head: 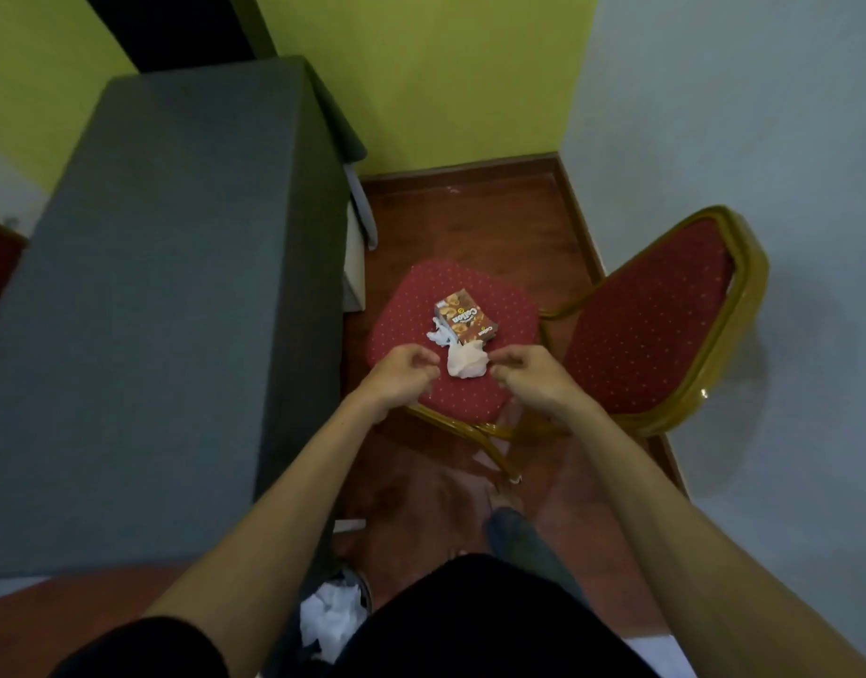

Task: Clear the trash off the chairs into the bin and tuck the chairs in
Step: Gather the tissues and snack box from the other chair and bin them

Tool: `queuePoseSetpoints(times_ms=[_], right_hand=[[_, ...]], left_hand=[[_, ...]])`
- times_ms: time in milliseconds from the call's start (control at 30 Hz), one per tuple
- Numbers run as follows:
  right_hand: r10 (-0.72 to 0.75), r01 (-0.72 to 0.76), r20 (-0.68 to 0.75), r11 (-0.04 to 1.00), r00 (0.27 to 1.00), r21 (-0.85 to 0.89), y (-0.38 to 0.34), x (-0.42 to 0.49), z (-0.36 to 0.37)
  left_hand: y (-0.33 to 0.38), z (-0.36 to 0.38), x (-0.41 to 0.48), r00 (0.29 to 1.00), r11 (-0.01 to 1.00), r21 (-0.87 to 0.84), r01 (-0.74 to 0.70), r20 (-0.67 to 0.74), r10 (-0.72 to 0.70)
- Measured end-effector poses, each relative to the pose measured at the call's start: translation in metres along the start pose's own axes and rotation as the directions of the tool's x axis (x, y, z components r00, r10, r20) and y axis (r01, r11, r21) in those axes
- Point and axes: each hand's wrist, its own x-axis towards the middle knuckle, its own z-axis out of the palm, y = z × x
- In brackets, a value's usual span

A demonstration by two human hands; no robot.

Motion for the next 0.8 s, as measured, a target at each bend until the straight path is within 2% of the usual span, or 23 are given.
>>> queuePoseSetpoints(times_ms=[100,233,333,400,500,633,800], right_hand=[[-0.006,0.014,0.081,0.996,0.997,-0.093,-0.011,0.037,-0.014],[-0.003,0.040,0.148,0.969,0.989,-0.245,-0.019,0.089,-0.021],[0.064,0.037,0.248,0.922,0.967,-0.385,-0.005,0.137,-0.012],[0.099,0.020,0.266,0.911,0.959,-0.411,0.009,0.170,-0.004],[0.093,0.020,0.233,0.897,0.968,-0.441,0.031,0.231,0.009],[0.037,0.025,0.134,0.900,0.990,-0.436,0.060,0.308,0.034],[-0.008,-0.002,-0.022,0.905,1.000,-0.425,0.077,0.371,0.066]], left_hand=[[0.010,0.006,0.018,0.996,0.996,-0.059,0.062,-0.065,-0.066],[0.009,0.009,0.046,0.986,0.986,-0.097,0.138,-0.081,-0.146],[-0.011,0.019,0.076,0.975,0.974,-0.110,0.200,-0.080,-0.209],[-0.030,0.028,0.104,0.973,0.973,-0.070,0.220,-0.058,-0.224],[-0.056,0.043,0.161,0.977,0.978,0.017,0.206,-0.067,-0.205],[-0.074,0.061,0.232,0.977,0.979,0.018,0.203,-0.073,-0.201],[-0.109,0.084,0.313,0.984,0.992,0.100,0.082,-0.165,-0.064]])
